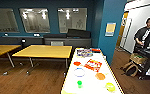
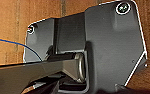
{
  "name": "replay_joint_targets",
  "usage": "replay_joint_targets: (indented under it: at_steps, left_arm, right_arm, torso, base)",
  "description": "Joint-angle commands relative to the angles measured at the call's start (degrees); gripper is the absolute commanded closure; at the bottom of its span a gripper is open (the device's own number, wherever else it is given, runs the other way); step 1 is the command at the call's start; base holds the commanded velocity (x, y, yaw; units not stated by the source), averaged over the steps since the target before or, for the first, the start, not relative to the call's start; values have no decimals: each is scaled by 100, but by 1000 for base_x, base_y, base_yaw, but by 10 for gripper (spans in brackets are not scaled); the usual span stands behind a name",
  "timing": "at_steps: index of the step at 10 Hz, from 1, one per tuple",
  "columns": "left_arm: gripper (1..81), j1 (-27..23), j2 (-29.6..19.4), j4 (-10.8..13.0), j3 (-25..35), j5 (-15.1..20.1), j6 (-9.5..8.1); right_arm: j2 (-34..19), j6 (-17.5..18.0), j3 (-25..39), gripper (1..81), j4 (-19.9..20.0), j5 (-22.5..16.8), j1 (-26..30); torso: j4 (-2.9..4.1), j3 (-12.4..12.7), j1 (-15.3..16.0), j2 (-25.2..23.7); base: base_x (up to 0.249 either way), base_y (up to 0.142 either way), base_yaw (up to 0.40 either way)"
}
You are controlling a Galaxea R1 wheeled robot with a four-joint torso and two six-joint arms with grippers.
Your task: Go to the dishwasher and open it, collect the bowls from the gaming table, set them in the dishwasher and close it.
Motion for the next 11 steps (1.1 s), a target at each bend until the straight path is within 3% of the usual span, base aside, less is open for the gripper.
replay_joint_targets:
  at_steps: [1,11]
  left_arm:
    - [10,-285,0,-5,27,323,12]
    - [10,-285,-26,-30,27,314,21]
  right_arm:
    - [28,41,29,10,29,-337,265]
    - [-34,67,47,10,37,-258,222]
  torso:
    - [0,0,1,0]
    - [0,0,3,-2]
  base:
    - [0,0,0]
    - [100,0,0]
